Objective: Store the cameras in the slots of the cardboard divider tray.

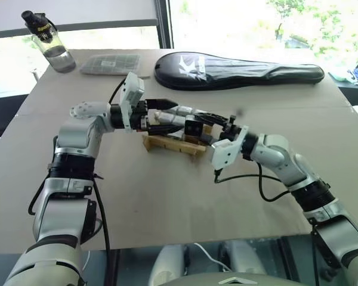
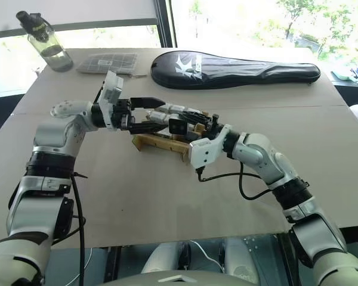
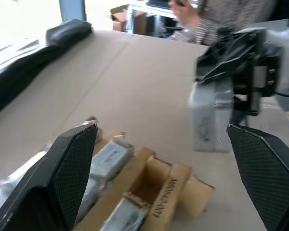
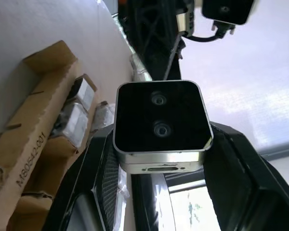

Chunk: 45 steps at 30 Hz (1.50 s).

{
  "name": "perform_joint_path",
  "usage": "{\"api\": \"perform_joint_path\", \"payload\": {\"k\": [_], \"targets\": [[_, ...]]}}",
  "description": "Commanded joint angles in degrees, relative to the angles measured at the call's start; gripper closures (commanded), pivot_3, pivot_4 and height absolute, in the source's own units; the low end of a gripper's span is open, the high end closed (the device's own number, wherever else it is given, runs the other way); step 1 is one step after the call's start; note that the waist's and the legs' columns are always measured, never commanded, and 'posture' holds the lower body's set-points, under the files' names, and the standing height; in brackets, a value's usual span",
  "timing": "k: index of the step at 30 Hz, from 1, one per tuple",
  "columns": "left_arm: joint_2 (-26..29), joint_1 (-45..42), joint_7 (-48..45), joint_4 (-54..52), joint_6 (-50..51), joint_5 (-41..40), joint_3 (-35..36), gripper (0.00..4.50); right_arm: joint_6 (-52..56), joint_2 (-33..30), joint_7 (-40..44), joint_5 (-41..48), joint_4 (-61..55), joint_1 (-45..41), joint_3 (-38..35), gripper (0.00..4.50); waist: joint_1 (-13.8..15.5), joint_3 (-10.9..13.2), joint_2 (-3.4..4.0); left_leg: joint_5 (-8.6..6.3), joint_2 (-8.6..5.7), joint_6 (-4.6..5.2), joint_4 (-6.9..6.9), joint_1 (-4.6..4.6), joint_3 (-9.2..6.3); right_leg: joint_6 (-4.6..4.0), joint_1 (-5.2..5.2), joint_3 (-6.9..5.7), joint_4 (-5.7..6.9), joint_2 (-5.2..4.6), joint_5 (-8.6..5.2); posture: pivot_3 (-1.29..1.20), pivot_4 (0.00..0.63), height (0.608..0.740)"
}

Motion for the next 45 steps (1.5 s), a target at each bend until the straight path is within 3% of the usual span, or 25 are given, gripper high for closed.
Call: {"api": "perform_joint_path", "payload": {"k": [1, 12, 15, 18, 20, 34, 39, 45], "targets": [[0.62, -2.01, -5.64, -0.39, 1.55, -1.14, -0.98, 0.0, -0.1, 1.28, 0.51, -0.06, -2.61, -1.65, 0.61, 2.56, -0.49, 0.0, 0.0, 0.0, 0.0, 0.0, 0.0, 0.0, -0.01, 0.0, 0.0, 0.0, 0.0, 0.0, 0.0, 0.0, 0.15, 0.74], [3.05, -2.93, -7.48, 0.76, 1.68, -4.05, -5.28, 0.0, -0.17, 1.65, 0.57, -1.72, -1.95, -2.5, 1.2, 2.56, -0.38, 0.0, 0.0, 0.0, 0.0, 0.0, 0.03, -0.01, -0.12, 0.0, 0.02, 0.16, 0.01, -0.05, 0.0, 0.0, 0.15, 0.74], [3.19, -3.18, -7.48, 0.74, 2.43, -5.0, -5.09, 1.26, -0.4, 1.64, 0.61, -1.71, -1.9, -2.25, 1.37, 2.56, -0.46, 0.0, 0.0, 0.0, -0.01, 0.0, 0.04, -0.01, -0.12, 0.0, 0.02, 0.17, 0.01, -0.06, 0.0, 0.0, 0.15, 0.74], [3.58, -3.3, -7.48, 0.65, 2.72, -5.54, -5.03, 2.87, -0.63, 1.78, 0.63, -1.74, -1.76, -2.09, 1.67, 2.56, -0.55, 0.0, 0.0, 0.0, 0.0, 0.0, 0.02, 0.0, -0.13, 0.0, 0.01, 0.18, 0.02, -0.04, 0.0, 0.0, 0.15, 0.74], [4.14, -3.4, -7.48, 0.71, 2.63, -5.85, -5.36, 3.72, -0.87, 1.83, 0.67, -1.74, -1.64, -1.99, 1.89, 2.56, -0.57, 0.0, 0.0, 0.0, 0.0, 0.0, 0.02, 0.01, -0.12, 0.0, 0.01, 0.19, 0.02, -0.04, 0.0, 0.0, 0.15, 0.74], [6.75, -5.38, -7.48, 2.2, 0.01, -6.05, -11.56, 3.77, -1.96, 0.09, 2.6, -3.16, -1.44, -1.51, 3.95, 2.56, -0.45, 0.0, 0.0, 0.0, 0.0, 0.0, 0.03, 0.0, -0.13, 0.0, 0.02, 0.18, 0.03, -0.04, 0.0, 0.0, 0.15, 0.74], [3.84, -6.92, -7.48, 6.03, -7.22, -3.4, -13.29, 3.77, 0.56, 0.41, 2.8, -1.49, -2.4, -0.32, 2.62, 0.12, -0.36, 0.0, 0.0, 0.0, -0.01, 0.0, 0.04, 0.0, -0.13, 0.0, 0.03, 0.18, 0.02, -0.04, 0.0, 0.0, 0.15, 0.74], [-4.61, -11.4, -7.47, 22.27, -25.25, 3.78, -10.92, 3.77, 11.35, -2.39, 8.36, 9.42, -10.03, 8.98, -2.94, 0.02, 0.13, 0.0, -0.02, 0.0, -0.03, 0.01, 0.1, -0.05, -0.13, 0.0, 0.05, 0.08, 0.0, -0.06, 0.0, 0.0, 0.15, 0.74]]}}
